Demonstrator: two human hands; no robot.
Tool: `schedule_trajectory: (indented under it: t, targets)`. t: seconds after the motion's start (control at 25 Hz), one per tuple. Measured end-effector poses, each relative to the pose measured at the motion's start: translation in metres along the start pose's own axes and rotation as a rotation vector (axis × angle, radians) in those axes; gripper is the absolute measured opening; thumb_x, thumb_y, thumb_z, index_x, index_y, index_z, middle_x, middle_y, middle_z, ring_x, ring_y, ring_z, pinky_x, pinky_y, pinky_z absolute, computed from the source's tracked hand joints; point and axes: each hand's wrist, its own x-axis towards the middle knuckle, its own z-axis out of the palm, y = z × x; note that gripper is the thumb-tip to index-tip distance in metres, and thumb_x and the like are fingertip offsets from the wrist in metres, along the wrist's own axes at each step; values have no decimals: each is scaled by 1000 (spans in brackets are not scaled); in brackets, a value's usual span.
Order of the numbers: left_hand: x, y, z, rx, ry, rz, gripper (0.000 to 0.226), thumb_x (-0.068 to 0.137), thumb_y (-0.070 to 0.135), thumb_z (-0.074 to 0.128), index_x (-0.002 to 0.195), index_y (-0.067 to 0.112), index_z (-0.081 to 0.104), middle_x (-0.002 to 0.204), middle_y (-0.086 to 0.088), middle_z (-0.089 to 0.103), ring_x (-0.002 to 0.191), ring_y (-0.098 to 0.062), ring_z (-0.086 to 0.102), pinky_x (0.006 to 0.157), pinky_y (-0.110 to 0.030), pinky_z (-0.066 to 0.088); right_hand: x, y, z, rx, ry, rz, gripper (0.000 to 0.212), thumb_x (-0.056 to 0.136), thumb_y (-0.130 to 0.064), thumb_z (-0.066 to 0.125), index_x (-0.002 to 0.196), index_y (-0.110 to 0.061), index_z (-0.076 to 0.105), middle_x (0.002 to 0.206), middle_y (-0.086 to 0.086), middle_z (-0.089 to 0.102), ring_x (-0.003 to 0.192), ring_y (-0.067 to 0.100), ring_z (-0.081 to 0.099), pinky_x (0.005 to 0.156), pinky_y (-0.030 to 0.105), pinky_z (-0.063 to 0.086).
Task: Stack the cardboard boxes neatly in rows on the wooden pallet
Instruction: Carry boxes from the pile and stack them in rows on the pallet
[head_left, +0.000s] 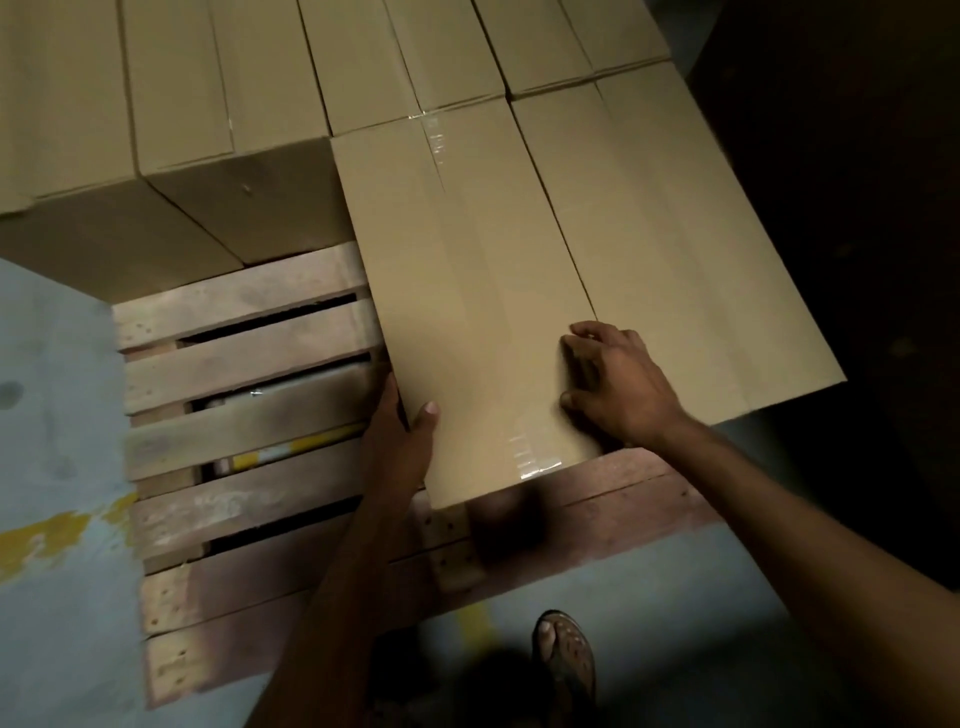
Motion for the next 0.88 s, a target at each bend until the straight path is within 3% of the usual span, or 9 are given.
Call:
schedule_trajectory:
  t: [0.16,0.24,0.36,0.52,0.64,0.76,0.88]
  targets:
    - [0,-2,2,-15,5,26,66,99,14,66,158,24,37,148,0,56,130,-18,57,111,-46,48,0,32,-8,101,228,170,61,93,-19,69,150,-24,49,161,-2,37,146,28,27,117,44,34]
    - [4,-3,0,-24,0,69,66,99,11,65,158,22,37,149,-1,55,131,-16,57,112,-46,48,-2,49,-9,39,175,234,61,99,-27,63,155,-25,40,167,-1,28,151,31,21,118,51,31]
    - [7,-3,-4,-24,-7,129,67,98,9,66,158,19,37,150,-1,55,132,-15,57,111,-45,48,-8,59,3,-107,83,167,58,106,-33,50,161,-27,29,171,-1,18,154,30,14,116,52,31]
    - [5,-3,-9,-41,-42,145,72,97,11,69,159,19,34,155,-1,49,138,-17,52,113,-47,46,-5,67,6,-103,115,87,52,107,-22,44,158,-24,36,169,4,24,155,31,19,121,44,27]
    - [5,0,-11,-15,-38,148,73,96,12,70,159,23,35,154,1,50,137,-15,52,114,-46,46,-2,63,-7,250,208,204,55,99,3,43,147,-21,56,160,0,43,149,21,33,123,35,28]
    - [7,2,-11,-1,-33,179,71,97,12,69,159,23,35,154,1,51,137,-16,52,113,-49,46,-9,61,-19,709,439,466,60,89,15,40,126,-20,72,130,-4,69,124,9,57,115,37,44]
    - [8,3,-11,-32,-46,170,71,97,10,68,159,24,35,154,0,50,137,-18,52,112,-52,46,-19,62,-19,700,458,490,54,91,10,46,123,-25,73,126,-9,69,119,6,58,108,37,51]
